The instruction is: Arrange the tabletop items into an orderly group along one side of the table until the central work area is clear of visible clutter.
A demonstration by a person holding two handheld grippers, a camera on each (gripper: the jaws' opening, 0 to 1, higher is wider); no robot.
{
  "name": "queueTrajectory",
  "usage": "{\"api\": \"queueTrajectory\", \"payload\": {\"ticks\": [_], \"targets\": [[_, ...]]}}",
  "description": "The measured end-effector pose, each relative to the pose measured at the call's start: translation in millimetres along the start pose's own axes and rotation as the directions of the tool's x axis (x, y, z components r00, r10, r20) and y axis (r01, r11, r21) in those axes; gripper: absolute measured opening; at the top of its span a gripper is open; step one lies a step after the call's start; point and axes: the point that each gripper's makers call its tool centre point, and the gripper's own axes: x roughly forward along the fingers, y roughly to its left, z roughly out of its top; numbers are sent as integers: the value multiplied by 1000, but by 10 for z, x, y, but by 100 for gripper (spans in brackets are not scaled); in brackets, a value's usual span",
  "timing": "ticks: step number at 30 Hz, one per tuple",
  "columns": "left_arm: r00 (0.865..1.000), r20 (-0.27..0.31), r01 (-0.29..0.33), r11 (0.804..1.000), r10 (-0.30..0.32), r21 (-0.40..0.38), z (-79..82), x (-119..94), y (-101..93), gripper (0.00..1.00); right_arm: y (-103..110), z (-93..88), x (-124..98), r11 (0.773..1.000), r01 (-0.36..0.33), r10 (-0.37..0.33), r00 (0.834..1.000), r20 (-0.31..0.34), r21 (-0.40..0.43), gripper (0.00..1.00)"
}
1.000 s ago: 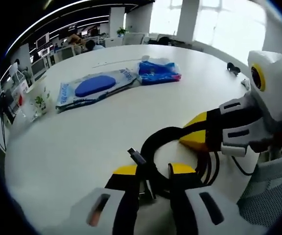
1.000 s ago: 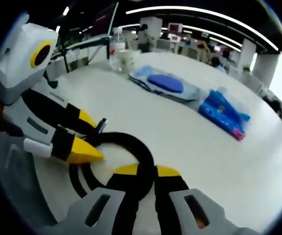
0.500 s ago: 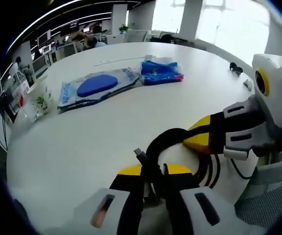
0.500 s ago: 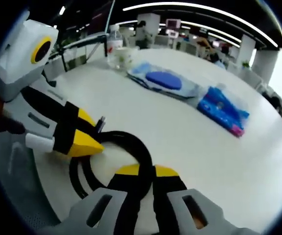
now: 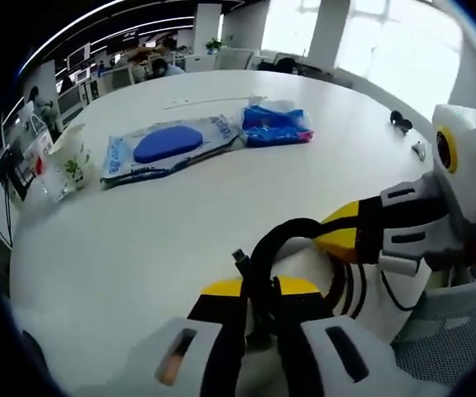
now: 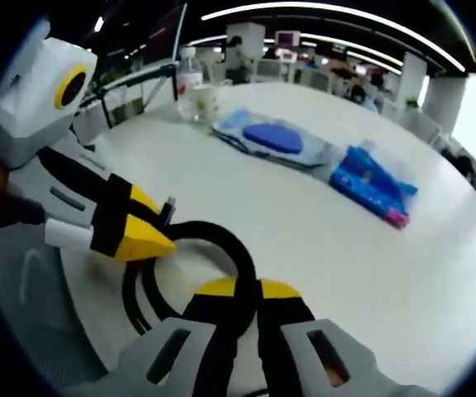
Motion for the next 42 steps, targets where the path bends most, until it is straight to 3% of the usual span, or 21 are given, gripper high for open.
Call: {"api": "queueTrajectory", "payload": {"ticks": [13,28,42], "targets": [[1000,16,11,999,-10,-53,99,-80,-6,11,-32,100,-46,1000,5,-5,1000,22,-10,1],[998,58,23,998,-20,-52,470,-109,57,11,-213,440,-83,999,37,-36,996,81,-8,1],[997,78,20,998,-16,-51,687,-83,178,11,-305,640,-1,999,46,-46,994,104,4,1]]}}
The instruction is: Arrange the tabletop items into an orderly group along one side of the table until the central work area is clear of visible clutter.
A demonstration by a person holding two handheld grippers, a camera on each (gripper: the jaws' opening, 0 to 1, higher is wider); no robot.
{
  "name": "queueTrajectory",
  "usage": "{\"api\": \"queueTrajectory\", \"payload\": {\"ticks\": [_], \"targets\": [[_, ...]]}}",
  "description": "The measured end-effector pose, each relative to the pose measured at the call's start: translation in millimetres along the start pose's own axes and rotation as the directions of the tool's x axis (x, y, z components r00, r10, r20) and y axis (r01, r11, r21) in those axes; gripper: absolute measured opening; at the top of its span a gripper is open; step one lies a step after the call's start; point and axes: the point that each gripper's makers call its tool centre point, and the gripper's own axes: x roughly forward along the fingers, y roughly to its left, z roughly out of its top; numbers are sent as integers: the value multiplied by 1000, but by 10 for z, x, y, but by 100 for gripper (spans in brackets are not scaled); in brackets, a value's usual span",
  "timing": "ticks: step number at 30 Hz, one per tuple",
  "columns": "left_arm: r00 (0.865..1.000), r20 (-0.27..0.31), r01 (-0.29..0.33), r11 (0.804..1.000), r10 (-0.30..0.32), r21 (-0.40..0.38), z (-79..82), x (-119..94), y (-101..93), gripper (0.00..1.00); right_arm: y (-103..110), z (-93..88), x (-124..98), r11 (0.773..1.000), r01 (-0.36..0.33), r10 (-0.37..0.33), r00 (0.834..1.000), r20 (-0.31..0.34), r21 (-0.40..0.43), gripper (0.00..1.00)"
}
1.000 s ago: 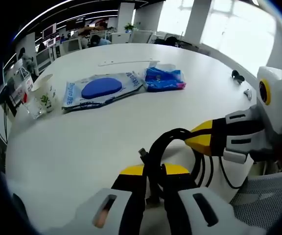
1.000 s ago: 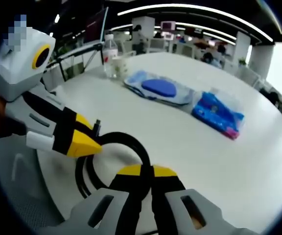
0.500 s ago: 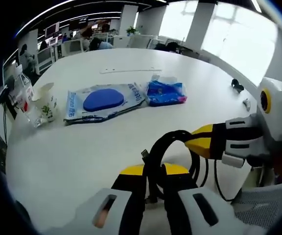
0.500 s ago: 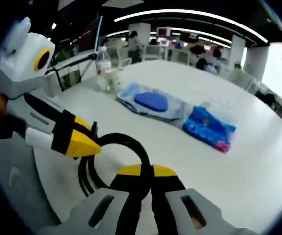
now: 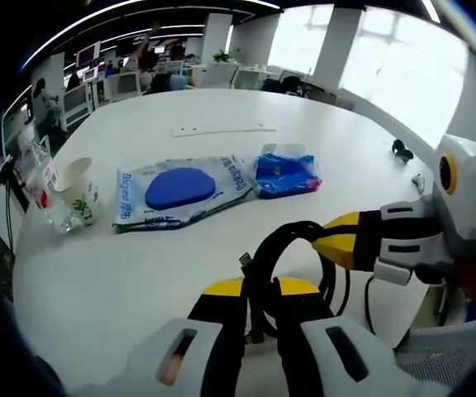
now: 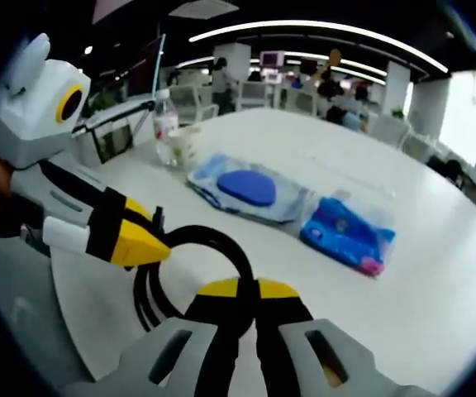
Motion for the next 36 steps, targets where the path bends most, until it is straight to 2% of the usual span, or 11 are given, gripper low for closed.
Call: {"api": "queueTrajectory", "payload": {"ticks": [13,22,36], "targets": [[1000,-2,1,1000,-1,3,88,85,53,11,-79,60,100,1000,-4,4,1000,-10,3,1],[1000,-8,-12,1000,12,-11,142,194,138,11,-139,121,225,1000,-8,7,1000,-31,-24,1],[999,-29,-20,999,19,-29,189,386,329,11,-192,147,445,1000,-10,9,998,-67,-11,2]]}}
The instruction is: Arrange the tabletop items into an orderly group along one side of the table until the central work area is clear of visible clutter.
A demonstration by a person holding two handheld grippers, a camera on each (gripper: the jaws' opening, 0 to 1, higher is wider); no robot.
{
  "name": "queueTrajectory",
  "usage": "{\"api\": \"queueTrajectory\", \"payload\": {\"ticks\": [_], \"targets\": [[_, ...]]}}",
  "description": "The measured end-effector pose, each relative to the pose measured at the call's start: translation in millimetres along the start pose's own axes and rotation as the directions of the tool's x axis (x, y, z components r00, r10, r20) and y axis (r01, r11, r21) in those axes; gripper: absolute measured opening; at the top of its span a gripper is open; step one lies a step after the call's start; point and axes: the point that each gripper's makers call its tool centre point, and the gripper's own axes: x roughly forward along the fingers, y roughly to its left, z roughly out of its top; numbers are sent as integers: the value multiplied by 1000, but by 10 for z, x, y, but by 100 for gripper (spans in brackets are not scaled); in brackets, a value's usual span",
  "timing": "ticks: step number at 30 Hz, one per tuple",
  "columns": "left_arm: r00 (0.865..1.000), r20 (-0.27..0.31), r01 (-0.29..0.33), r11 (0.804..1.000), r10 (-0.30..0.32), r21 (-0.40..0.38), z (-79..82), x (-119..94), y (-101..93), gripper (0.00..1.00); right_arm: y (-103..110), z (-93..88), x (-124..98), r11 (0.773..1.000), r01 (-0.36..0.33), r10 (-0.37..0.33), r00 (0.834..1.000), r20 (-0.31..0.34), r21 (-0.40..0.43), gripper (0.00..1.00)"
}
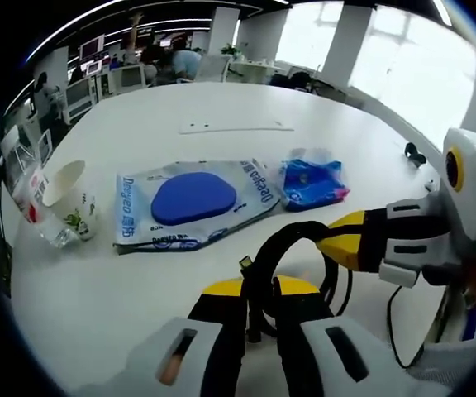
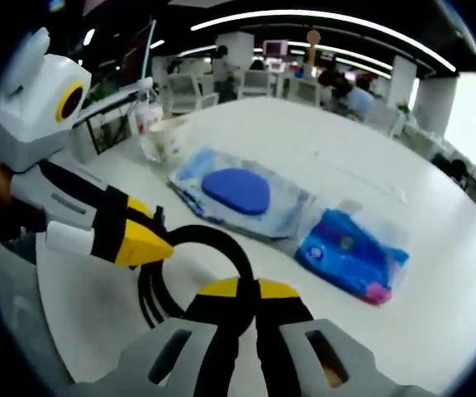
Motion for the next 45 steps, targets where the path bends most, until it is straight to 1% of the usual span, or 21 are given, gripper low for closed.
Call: {"api": "queueTrajectory", "payload": {"ticks": [3,8,11,18,22,27,37,39,40,42,45], "targets": [[1000,-3,1,1000,-1,-2,14,65,22,11,-31,-15,61,1000,-1,1,1000,-14,12,2],[1000,-17,-4,1000,4,-4,12,177,57,11,-67,-55,155,1000,7,-7,999,-40,-5,2],[1000,-24,-9,1000,9,24,13,228,56,11,-100,-58,201,1000,11,-12,999,-53,-17,2],[999,-40,-9,1000,10,27,51,315,114,11,-135,-58,281,1000,13,-14,997,-69,-19,2],[999,-47,-13,999,14,31,33,342,124,11,-145,-76,320,1000,12,-14,996,-84,-19,2],[998,-54,-13,1000,15,21,6,362,134,11,-138,-112,345,1000,9,-11,996,-93,-23,2],[998,-63,-13,1000,15,26,-33,416,151,12,-139,-167,394,999,12,-15,994,-104,-32,3],[999,-49,-3,999,5,47,-33,421,148,12,-145,-172,388,1000,6,-9,995,-99,-23,4],[999,-53,-3,999,6,52,-46,423,152,12,-144,-173,390,1000,0,-1,995,-96,-15,4],[999,-48,-7,999,10,51,-55,420,173,13,-146,-174,389,1000,-4,2,996,-94,-16,5],[999,-38,-7,1000,8,29,-52,409,172,12,-148,-152,370,999,-5,1,996,-86,-44,8]]}}
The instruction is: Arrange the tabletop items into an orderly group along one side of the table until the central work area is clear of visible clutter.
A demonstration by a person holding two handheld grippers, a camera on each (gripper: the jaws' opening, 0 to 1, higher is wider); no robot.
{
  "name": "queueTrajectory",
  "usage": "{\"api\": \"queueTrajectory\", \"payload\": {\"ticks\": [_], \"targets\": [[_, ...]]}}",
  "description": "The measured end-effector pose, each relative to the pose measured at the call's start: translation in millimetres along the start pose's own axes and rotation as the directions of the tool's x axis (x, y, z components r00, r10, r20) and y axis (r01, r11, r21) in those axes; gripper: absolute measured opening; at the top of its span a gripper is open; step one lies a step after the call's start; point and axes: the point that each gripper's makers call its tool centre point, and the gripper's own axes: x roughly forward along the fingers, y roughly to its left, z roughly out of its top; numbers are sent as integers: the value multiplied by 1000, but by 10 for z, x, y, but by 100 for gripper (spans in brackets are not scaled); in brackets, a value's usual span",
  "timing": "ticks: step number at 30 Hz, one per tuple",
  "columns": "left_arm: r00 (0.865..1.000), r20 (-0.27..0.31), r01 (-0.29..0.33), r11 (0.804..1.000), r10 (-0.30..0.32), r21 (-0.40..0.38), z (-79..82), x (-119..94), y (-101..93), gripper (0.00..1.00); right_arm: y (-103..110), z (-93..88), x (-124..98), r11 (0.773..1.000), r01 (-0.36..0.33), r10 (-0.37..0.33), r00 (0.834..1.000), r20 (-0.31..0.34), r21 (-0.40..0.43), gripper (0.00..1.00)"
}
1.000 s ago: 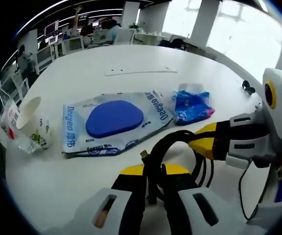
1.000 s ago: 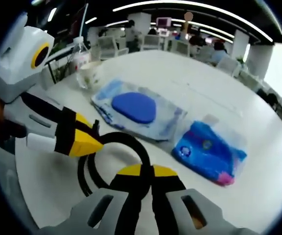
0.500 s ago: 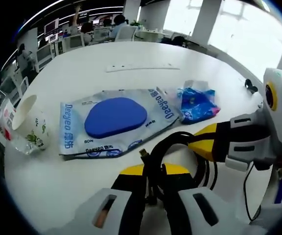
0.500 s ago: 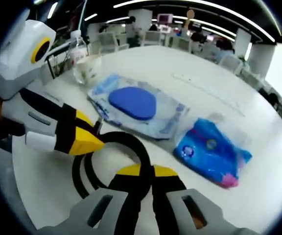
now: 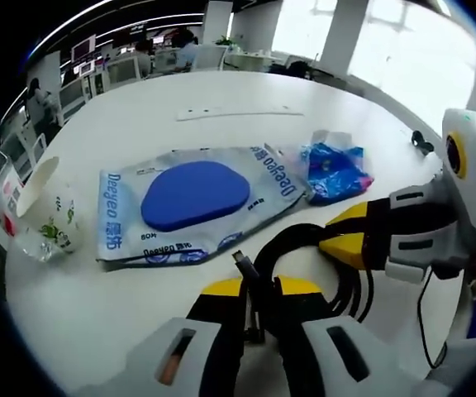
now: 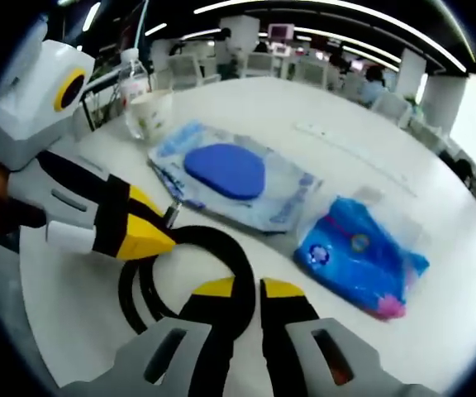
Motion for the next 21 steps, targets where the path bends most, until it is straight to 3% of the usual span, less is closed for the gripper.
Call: {"api": "queueTrajectory", "payload": {"ticks": [6,11,14,21], "targets": [[1000,8,-2,1000,2,11,16,-1,5,13,-71,9,-38,1000,12,-13,1000,24,29,18],[998,58,-2,1000,1,27,139,-46,15,19,-108,23,-96,998,14,-17,998,54,62,19],[998,70,-4,999,1,32,177,-74,18,21,-54,37,-112,998,-15,11,997,79,54,26],[995,95,-2,999,-2,39,197,-141,14,26,-70,41,-192,995,-17,6,994,113,94,40]]}}
